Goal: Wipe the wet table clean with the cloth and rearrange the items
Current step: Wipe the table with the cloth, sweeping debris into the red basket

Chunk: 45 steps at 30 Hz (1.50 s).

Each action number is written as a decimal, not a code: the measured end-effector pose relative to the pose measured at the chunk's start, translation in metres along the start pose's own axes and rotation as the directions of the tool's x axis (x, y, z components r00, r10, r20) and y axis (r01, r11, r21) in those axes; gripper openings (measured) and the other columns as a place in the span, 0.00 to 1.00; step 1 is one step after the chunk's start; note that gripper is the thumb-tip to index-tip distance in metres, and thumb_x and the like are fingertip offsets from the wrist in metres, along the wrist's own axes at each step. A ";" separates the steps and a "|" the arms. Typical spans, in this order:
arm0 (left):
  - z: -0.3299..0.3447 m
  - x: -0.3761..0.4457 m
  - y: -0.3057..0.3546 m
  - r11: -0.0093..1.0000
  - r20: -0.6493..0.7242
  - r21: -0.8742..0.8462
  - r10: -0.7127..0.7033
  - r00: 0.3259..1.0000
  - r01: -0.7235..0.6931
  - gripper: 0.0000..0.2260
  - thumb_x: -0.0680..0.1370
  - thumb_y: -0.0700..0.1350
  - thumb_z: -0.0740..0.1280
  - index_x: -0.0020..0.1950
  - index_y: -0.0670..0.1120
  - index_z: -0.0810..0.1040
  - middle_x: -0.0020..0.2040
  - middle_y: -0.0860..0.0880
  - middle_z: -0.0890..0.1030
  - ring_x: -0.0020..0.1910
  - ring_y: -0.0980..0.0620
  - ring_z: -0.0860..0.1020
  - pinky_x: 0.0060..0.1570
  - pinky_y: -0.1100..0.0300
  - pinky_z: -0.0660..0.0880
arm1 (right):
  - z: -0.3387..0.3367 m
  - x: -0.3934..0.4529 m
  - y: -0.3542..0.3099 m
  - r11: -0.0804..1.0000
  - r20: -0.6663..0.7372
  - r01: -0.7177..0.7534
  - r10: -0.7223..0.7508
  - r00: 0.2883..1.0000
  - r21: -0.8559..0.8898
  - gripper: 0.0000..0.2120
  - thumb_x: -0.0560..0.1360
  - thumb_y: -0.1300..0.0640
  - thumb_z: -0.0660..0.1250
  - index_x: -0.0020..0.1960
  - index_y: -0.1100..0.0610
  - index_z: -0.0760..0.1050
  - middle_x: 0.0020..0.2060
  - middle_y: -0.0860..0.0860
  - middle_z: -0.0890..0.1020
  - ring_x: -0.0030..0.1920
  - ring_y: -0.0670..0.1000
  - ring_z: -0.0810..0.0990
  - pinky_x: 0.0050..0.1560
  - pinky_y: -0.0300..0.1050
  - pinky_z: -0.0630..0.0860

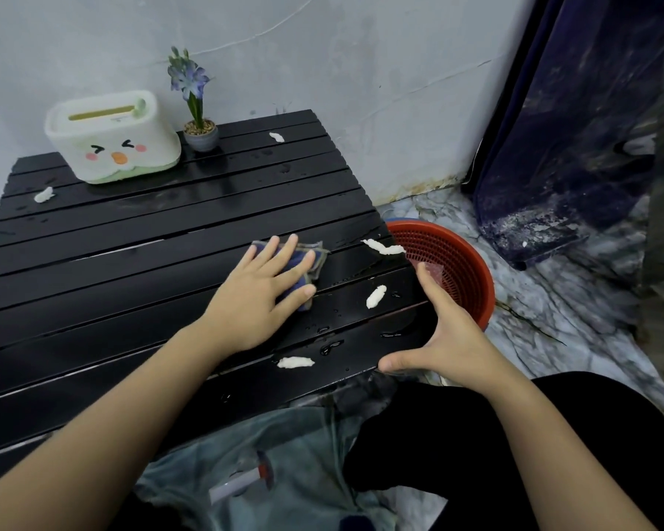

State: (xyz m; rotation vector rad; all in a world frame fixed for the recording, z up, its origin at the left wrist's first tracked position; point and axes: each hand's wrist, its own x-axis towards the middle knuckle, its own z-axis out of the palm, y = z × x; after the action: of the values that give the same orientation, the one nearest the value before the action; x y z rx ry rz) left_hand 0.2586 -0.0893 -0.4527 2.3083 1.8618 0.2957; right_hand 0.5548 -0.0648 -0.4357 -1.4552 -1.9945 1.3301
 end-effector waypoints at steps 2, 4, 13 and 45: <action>0.003 0.026 0.009 0.998 0.043 -0.023 0.060 0.997 -0.059 0.29 0.80 0.64 0.43 0.79 0.55 0.57 0.80 0.51 0.52 0.80 0.46 0.47 0.77 0.50 0.45 | 0.000 0.000 0.000 1.000 -0.004 -0.004 0.004 1.000 -0.006 0.74 0.48 0.38 0.85 0.81 0.43 0.43 0.80 0.39 0.50 0.78 0.38 0.49 0.79 0.49 0.55; 0.007 0.054 0.021 0.989 0.071 -0.038 0.143 0.987 -0.141 0.28 0.81 0.62 0.45 0.78 0.55 0.58 0.80 0.51 0.53 0.79 0.46 0.48 0.78 0.49 0.45 | 0.000 0.000 0.000 1.000 -0.011 -0.005 0.005 1.000 -0.023 0.75 0.47 0.34 0.83 0.81 0.43 0.42 0.80 0.39 0.50 0.79 0.38 0.48 0.79 0.49 0.55; 0.019 0.144 0.058 0.967 0.099 0.000 0.255 0.962 -0.256 0.22 0.84 0.56 0.52 0.77 0.54 0.63 0.79 0.46 0.58 0.79 0.42 0.52 0.75 0.48 0.47 | 0.000 0.002 -0.001 0.999 0.005 0.008 -0.008 1.000 -0.044 0.74 0.47 0.32 0.82 0.81 0.44 0.41 0.80 0.38 0.46 0.79 0.37 0.44 0.79 0.45 0.50; -0.016 -0.216 -0.016 0.941 -0.103 0.058 -0.328 0.939 0.334 0.26 0.82 0.59 0.49 0.76 0.47 0.66 0.77 0.47 0.63 0.76 0.43 0.61 0.74 0.47 0.56 | 0.006 -0.011 0.006 0.992 -0.100 0.120 -0.125 0.987 -0.046 0.61 0.51 0.47 0.83 0.79 0.53 0.59 0.76 0.44 0.64 0.74 0.40 0.60 0.72 0.37 0.55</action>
State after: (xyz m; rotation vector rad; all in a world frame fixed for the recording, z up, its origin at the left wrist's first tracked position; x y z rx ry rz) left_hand 0.1948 -0.2974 -0.4520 2.0036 2.2994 0.2943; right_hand 0.5588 -0.0770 -0.4411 -1.3653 -2.0196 1.1476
